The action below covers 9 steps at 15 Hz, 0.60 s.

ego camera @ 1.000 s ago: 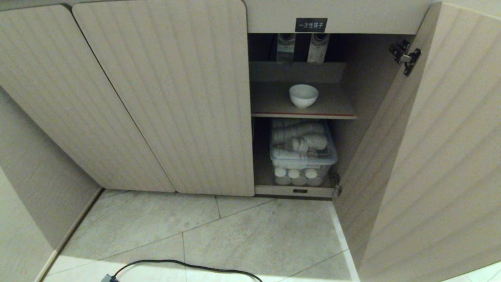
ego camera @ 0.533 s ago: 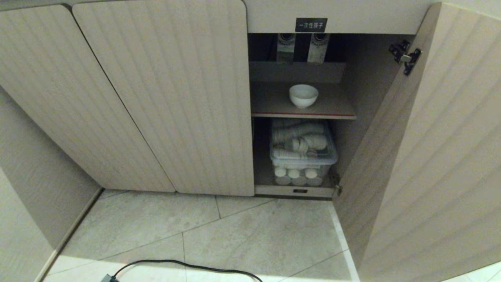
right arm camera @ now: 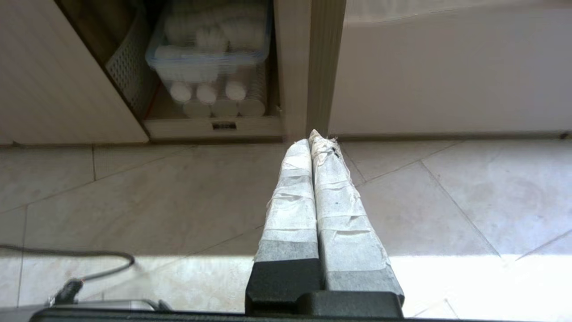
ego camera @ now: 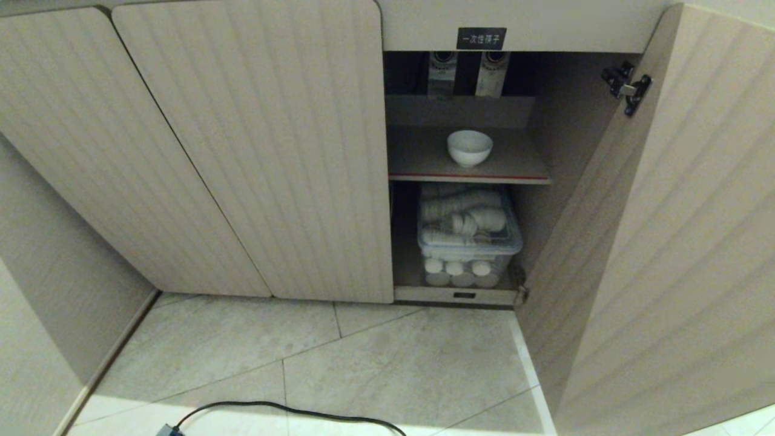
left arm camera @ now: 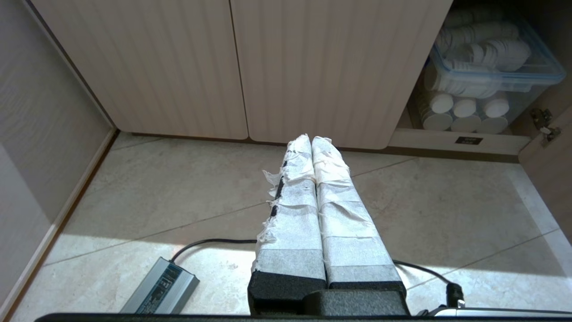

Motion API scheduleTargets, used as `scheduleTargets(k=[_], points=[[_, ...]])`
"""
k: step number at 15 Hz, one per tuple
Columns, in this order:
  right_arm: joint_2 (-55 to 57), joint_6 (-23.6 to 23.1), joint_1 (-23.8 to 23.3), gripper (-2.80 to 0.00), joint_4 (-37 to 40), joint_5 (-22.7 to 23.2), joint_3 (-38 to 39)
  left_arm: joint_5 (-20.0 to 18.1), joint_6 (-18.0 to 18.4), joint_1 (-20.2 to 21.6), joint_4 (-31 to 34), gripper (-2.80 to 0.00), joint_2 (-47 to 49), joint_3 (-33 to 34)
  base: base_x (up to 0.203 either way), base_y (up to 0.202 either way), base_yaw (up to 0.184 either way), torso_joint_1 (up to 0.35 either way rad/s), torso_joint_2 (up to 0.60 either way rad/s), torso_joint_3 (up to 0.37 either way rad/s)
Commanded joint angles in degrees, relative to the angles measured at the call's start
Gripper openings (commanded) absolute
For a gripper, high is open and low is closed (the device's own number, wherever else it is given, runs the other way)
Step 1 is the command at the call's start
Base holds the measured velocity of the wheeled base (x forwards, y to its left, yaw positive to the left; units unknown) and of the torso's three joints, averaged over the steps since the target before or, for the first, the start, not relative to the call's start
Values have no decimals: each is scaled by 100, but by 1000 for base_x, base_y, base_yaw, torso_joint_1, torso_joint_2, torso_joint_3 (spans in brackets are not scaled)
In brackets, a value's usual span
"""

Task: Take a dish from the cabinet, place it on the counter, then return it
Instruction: Close the cabinet door

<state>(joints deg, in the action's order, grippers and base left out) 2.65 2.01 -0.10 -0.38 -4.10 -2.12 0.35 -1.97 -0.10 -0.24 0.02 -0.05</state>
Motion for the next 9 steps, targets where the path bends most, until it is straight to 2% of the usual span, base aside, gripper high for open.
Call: scheduleTargets(k=[1, 2, 5, 7, 9], points=[[104, -5, 1, -280, -58, -101, -264, 0, -5, 1, -2, -280, -2, 0, 0, 0, 0, 0, 0, 0], [104, 15, 1, -280, -63, -213, -319, 0, -4, 1, -2, -280, -2, 5, 0, 0, 0, 0, 0, 0], [111, 53, 1, -280, -30, -967, -758, 0, -5, 1, -2, -280, -2, 5, 0, 0, 0, 0, 0, 0], [214, 54, 1, -280, 58, -1121, -1006, 0, -3, 1, -2, -280, -2, -4, 0, 0, 0, 0, 0, 0], [569, 79, -11, -280, 134, -1474, -1308, 0, -5, 1, -2, -280, -2, 3, 0, 0, 0, 0, 0, 0]])
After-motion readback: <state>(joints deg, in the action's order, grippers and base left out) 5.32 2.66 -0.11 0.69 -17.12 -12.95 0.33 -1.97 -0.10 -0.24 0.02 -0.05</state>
